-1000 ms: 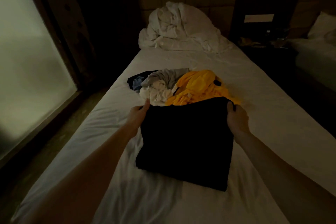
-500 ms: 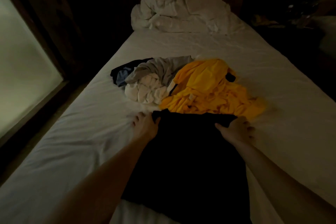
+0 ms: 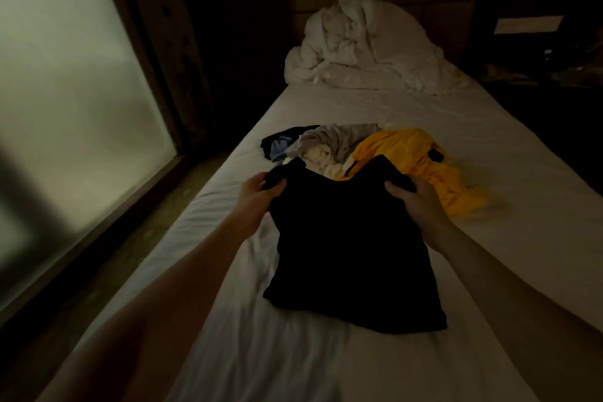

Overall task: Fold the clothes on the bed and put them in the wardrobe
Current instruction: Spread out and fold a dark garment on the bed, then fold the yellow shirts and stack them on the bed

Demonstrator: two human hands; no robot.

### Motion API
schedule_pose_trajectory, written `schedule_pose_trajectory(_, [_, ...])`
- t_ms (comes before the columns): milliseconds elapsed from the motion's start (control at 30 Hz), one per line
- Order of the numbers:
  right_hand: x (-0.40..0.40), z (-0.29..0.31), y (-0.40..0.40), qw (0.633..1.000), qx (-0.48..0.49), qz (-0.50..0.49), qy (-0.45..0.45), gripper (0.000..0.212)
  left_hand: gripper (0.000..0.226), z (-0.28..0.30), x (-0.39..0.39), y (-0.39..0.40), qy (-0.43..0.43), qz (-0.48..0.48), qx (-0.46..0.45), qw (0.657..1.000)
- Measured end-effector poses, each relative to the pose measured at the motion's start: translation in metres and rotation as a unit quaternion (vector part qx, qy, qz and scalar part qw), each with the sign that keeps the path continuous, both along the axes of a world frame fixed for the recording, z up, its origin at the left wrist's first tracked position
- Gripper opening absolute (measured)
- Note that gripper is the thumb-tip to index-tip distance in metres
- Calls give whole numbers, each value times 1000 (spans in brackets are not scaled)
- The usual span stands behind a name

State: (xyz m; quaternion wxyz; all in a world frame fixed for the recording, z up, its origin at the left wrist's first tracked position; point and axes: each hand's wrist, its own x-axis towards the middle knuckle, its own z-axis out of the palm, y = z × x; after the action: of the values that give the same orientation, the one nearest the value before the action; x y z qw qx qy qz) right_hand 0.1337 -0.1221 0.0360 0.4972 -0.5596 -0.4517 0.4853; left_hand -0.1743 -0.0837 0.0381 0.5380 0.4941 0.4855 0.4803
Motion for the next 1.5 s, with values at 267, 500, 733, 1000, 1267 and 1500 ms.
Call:
schedule_pose_trajectory(267, [-73,84,-72,991,106,41,72,13,13,61,-86,-83,-84,107,73,988])
schedule_pose_trajectory(500, [-137,71,-43,983,52,107,138,32,35,75,-156,-56,22,231,40,972])
schedule_pose_trajectory(733, [-165,-58,66,991,-113,56,-38,38,36,-5,-178,50,298,217,-11,930])
schedule_pose_trajectory(1000, [-126,-121,104,953,-104,-68,-275,52,38,-77,-91,97,461,26,80,883])
schedule_pose_trajectory(1267, [-35,-91,104,926,15,-113,-359,51,47,-83,45,82,491,-35,197,848])
schedule_pose_trajectory(1500, [56,-78,148,876,40,-95,-471,69,47,-86,156,114,445,-55,191,873])
